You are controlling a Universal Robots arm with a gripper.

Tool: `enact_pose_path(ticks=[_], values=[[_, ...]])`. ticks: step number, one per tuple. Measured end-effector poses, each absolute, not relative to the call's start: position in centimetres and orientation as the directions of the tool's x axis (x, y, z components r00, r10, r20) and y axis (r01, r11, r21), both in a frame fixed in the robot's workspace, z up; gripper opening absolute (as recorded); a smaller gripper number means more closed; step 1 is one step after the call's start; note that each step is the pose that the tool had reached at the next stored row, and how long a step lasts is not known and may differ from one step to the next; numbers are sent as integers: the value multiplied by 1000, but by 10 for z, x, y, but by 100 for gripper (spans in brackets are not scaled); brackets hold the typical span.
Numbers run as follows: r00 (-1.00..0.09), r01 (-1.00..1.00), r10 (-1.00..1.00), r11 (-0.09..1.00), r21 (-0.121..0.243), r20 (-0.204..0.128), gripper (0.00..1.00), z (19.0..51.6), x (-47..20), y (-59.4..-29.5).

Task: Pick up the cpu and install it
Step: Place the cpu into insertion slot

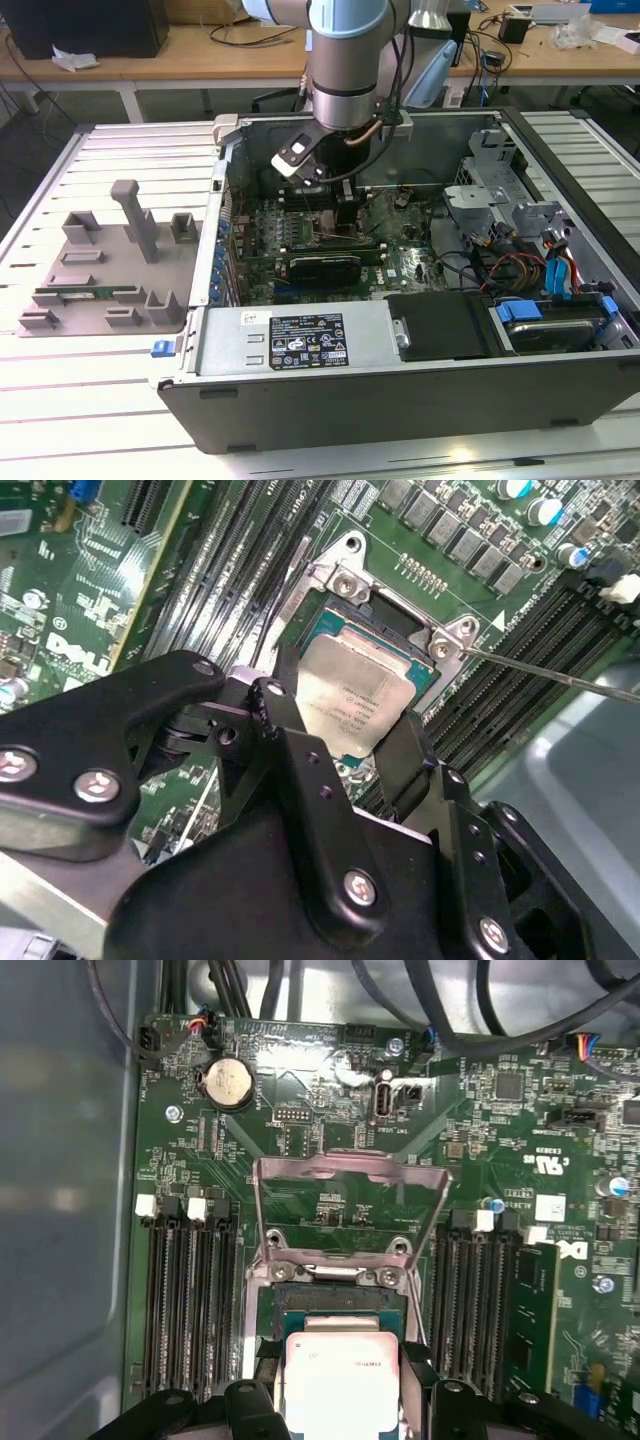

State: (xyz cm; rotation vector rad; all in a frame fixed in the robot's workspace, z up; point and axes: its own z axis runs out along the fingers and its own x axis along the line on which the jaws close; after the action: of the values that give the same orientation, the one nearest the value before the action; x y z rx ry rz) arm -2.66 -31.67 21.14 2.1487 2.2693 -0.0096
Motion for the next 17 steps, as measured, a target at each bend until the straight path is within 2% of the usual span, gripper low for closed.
enact_pose_path(ticks=[17], values=[[-40, 999, 999, 40, 7, -16, 55, 198, -24, -316]])
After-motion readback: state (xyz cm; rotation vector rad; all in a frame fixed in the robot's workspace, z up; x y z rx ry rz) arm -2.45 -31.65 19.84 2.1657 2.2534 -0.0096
